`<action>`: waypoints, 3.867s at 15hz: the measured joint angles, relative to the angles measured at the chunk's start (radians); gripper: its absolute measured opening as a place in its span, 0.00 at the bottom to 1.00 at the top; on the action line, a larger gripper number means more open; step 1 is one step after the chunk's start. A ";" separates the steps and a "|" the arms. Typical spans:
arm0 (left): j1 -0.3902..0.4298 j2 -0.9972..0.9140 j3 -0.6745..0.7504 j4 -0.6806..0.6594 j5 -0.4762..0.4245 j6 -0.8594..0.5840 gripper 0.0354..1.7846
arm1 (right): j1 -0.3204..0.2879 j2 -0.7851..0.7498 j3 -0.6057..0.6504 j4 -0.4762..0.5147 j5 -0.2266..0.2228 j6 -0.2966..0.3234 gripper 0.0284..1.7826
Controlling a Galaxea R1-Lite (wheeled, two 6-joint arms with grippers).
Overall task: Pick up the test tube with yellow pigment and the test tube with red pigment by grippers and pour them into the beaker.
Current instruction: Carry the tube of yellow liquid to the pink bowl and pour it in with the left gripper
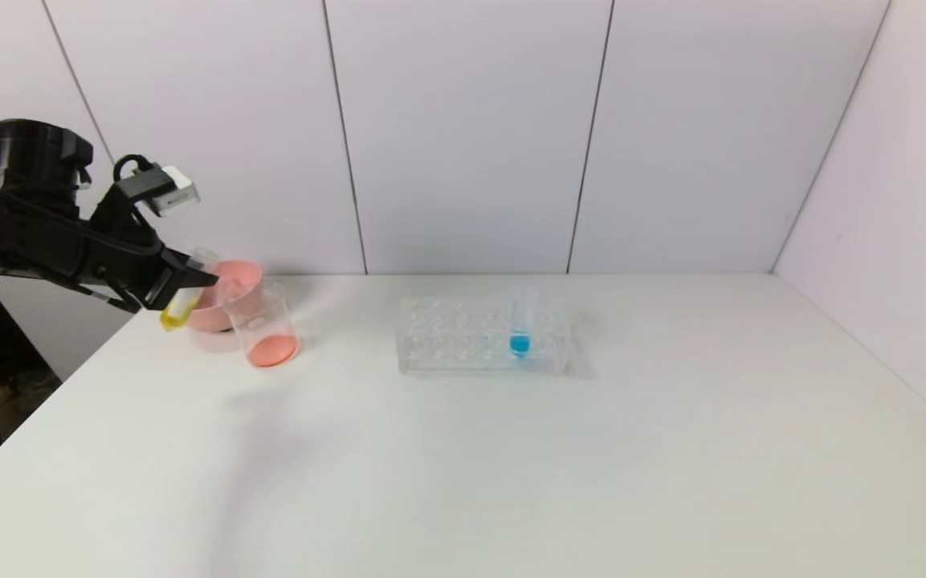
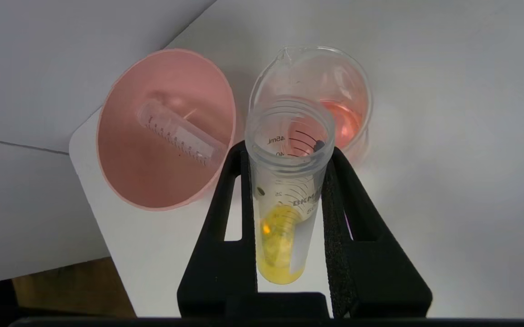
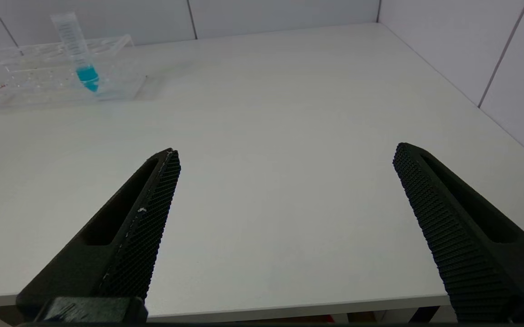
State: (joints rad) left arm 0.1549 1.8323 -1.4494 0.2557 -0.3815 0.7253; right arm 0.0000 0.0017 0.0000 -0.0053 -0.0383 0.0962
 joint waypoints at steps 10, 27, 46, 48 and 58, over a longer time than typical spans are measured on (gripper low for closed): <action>-0.064 0.155 -0.467 0.537 0.177 0.131 0.23 | 0.000 0.000 0.000 0.000 0.000 0.000 0.96; -0.186 0.251 -0.571 0.609 0.532 0.236 0.23 | 0.000 0.000 0.000 0.000 0.000 0.000 0.96; -0.261 0.296 -0.573 0.567 0.865 0.326 0.23 | 0.000 0.000 0.000 0.000 0.000 0.000 0.96; -0.266 0.298 -0.573 0.560 0.881 0.328 0.23 | 0.000 0.000 0.000 0.000 0.000 0.000 0.96; -0.321 0.308 -0.572 0.512 1.000 0.390 0.23 | 0.000 0.000 0.000 0.000 0.000 0.000 0.96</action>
State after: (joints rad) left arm -0.1664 2.1406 -2.0211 0.7681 0.6181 1.1155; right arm 0.0000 0.0017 0.0000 -0.0053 -0.0379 0.0962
